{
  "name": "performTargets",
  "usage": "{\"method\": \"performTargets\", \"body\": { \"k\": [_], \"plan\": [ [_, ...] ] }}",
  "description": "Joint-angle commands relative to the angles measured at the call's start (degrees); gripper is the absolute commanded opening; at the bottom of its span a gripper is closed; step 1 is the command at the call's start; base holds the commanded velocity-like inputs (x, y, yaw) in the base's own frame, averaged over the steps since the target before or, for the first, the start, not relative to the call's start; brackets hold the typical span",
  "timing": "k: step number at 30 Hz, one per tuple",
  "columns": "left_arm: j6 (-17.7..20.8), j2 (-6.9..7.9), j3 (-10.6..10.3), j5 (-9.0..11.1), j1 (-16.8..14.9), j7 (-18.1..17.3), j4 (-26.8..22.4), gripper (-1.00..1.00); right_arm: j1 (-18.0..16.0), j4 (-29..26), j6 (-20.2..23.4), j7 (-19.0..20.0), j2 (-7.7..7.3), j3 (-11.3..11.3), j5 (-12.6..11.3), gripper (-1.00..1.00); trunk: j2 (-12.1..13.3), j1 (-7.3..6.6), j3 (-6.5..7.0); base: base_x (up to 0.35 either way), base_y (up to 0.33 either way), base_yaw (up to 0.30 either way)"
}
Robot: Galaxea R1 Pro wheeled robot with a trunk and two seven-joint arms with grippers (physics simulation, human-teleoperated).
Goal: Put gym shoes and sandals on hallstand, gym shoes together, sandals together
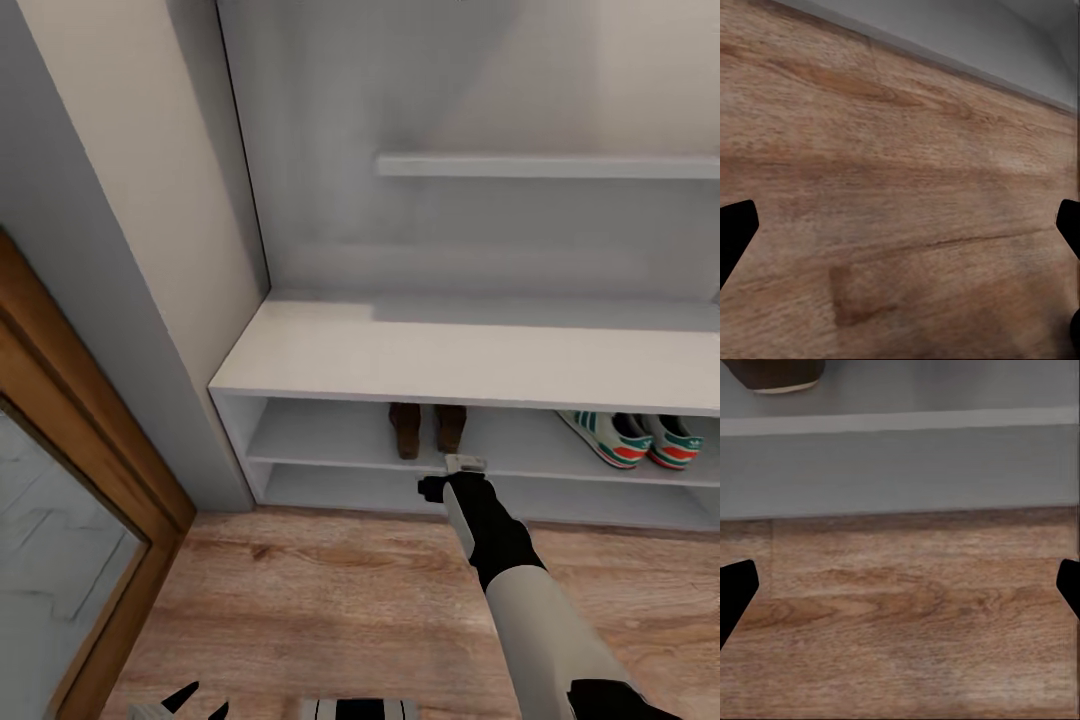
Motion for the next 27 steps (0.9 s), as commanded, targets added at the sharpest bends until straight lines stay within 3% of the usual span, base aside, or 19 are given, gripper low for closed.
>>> {"method": "performTargets", "body": {
  "k": [1,5,19,27],
  "plan": [
    [-0.29,0.0,0.11,0.04,-0.04,-0.22,0.06,1.0,-0.02,-0.07,0.27,-0.01,0.06,-0.15,0.17,1.0,-0.02,-0.04,-0.04,-0.28,-0.068,0.0],
    [-0.28,0.01,0.11,0.04,-0.04,-0.22,0.06,1.0,-0.02,-0.07,0.27,-0.01,0.06,-0.15,0.16,1.0,-0.02,-0.04,-0.04,-0.228,-0.04,0.0],
    [-0.29,0.01,0.11,0.04,-0.04,-0.22,0.06,1.0,-0.04,-0.06,0.27,0.02,0.06,-0.2,0.23,1.0,-0.02,-0.04,-0.04,-0.041,-0.002,0.0],
    [-0.27,0.02,0.04,0.04,-0.04,-0.22,0.06,1.0,-0.03,-0.03,0.27,0.04,0.06,-0.12,0.24,1.0,-0.02,-0.04,-0.04,-0.221,0.0,0.0]
  ]
}}
